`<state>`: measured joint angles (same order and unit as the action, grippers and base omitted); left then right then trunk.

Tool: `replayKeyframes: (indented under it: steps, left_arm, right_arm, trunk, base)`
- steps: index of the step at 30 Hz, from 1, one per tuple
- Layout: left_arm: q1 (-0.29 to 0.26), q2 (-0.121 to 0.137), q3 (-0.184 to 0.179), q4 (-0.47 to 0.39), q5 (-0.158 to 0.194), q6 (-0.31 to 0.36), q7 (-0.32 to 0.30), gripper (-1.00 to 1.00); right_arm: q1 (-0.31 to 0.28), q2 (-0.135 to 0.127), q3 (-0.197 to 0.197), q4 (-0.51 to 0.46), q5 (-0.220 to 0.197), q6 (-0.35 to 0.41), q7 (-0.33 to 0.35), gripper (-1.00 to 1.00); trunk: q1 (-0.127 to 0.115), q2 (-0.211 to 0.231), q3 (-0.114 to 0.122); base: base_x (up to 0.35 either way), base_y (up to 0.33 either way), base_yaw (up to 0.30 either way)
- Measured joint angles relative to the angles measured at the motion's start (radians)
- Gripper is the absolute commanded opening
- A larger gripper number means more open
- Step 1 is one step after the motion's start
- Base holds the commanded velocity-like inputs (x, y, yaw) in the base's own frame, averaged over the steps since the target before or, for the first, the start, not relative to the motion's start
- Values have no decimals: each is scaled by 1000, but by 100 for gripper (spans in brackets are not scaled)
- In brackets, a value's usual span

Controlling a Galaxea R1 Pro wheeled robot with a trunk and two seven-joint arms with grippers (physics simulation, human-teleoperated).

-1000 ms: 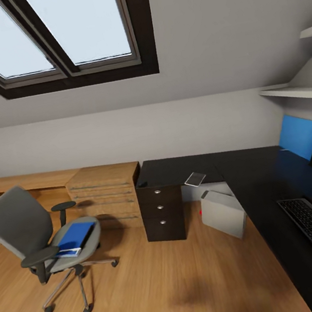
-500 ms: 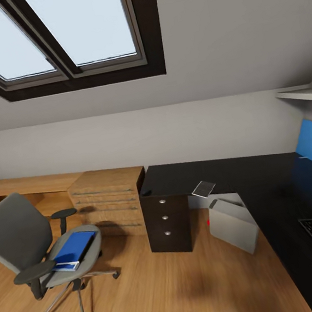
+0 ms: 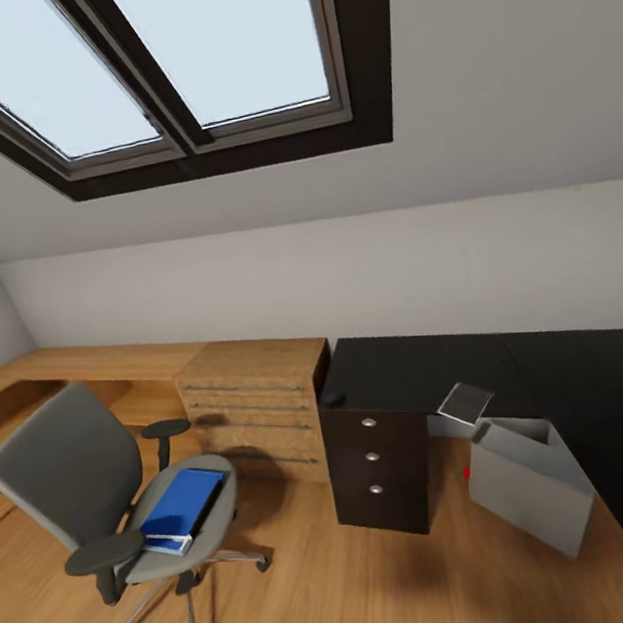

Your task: In the bedroom, organize the workspace by keeping the computer under the desk, ensuring the monitor is on the desk, placing the keyboard on the desk next to the monitor, placing the mouse on the desk next to the keyboard, moving the folder from the swivel chair onto the desk next to the mouse, stacking the notebook on top of the folder with the pen on top of the notebook, and positioning the swivel chair next to the desk.

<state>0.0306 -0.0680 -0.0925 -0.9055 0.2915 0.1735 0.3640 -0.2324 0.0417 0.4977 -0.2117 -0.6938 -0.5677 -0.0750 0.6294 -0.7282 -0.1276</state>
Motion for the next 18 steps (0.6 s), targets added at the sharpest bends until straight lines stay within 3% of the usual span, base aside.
replayKeyframes:
  steps: [10,18]
  left_arm:
    - [0,-2,0,0,0,0,2,100]
    - [0,-5,0,16,-1,-1,1,100]
  right_arm:
    - [0,0,-1,0,0,-1,0,100]
    - [0,-2,-2,0,0,0,0,100]
  trunk:
    - [-38,70,32]
    - [-50,91,41]
  base:
    - [339,1,269]
    - [339,0,45]
